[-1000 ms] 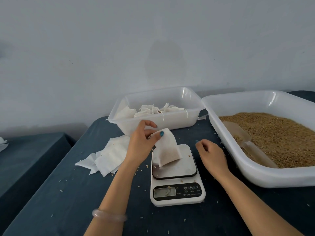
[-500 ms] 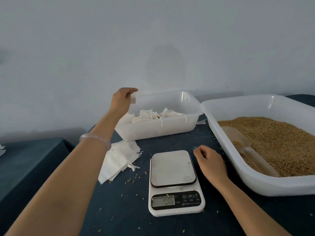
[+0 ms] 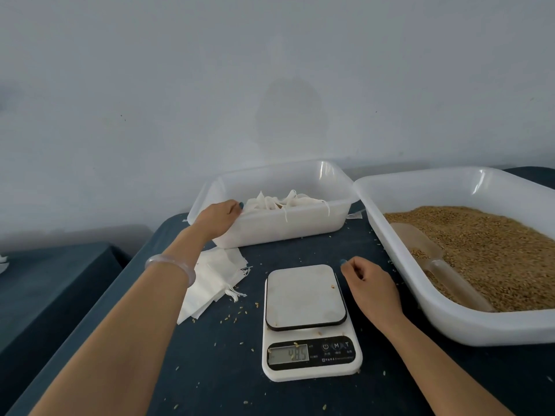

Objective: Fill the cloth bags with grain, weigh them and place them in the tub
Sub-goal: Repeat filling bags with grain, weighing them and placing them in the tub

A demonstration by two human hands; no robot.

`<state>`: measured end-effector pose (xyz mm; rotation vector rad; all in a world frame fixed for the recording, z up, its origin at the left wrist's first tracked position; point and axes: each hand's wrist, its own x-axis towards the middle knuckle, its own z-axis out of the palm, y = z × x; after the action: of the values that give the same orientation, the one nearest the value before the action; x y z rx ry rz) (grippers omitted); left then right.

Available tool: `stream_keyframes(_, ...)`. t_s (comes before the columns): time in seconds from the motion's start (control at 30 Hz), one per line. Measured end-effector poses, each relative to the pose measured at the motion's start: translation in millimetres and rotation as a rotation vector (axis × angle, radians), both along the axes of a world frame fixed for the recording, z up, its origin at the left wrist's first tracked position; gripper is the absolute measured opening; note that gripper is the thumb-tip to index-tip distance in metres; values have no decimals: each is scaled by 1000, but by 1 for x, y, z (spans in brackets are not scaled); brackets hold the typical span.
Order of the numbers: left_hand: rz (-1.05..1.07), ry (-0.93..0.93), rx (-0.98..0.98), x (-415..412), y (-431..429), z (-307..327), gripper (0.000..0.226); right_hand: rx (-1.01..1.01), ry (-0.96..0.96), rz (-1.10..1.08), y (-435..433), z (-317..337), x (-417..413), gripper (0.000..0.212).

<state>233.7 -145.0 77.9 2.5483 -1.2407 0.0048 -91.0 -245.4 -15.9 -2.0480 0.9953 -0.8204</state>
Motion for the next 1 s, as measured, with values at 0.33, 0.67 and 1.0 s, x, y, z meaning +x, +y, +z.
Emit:
stream_keyframes(0.33, 76, -295, -630, -34, 61, -27, 17, -11, 8, 16, 0, 1, -1, 34)
stream_keyframes(0.67, 114, 219, -382, -43, 116, -80, 34, -17, -7, 21, 1, 1, -2, 34)
stream_keyframes(1.0, 165, 201, -512, -45, 128, -76, 30, -7, -19, 20, 3, 3, -3, 34)
